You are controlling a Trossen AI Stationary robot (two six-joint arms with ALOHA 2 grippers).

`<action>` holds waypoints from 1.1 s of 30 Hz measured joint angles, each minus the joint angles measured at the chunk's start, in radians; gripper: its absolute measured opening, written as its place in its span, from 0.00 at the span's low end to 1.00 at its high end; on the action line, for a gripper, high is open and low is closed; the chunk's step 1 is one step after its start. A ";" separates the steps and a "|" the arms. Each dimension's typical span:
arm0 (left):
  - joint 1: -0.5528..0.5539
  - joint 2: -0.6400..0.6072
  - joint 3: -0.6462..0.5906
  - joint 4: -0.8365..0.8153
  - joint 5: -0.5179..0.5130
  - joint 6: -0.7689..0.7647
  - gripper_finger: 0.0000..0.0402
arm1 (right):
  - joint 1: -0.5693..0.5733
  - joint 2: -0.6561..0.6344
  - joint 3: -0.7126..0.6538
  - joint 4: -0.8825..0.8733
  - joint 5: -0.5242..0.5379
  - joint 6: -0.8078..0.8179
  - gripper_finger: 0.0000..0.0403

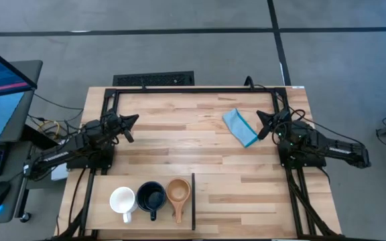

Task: Stack small to large cups/mugs on shelf
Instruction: Return to Home Position

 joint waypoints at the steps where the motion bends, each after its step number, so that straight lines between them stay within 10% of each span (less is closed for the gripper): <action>1: 0.000 0.000 0.000 0.000 0.000 -0.002 0.00 | 0.000 0.001 0.000 0.000 0.000 -0.001 0.02; 33: 0.000 0.000 -0.001 -0.001 -0.001 0.179 0.00 | 0.001 0.001 0.000 -0.002 0.026 -0.077 0.09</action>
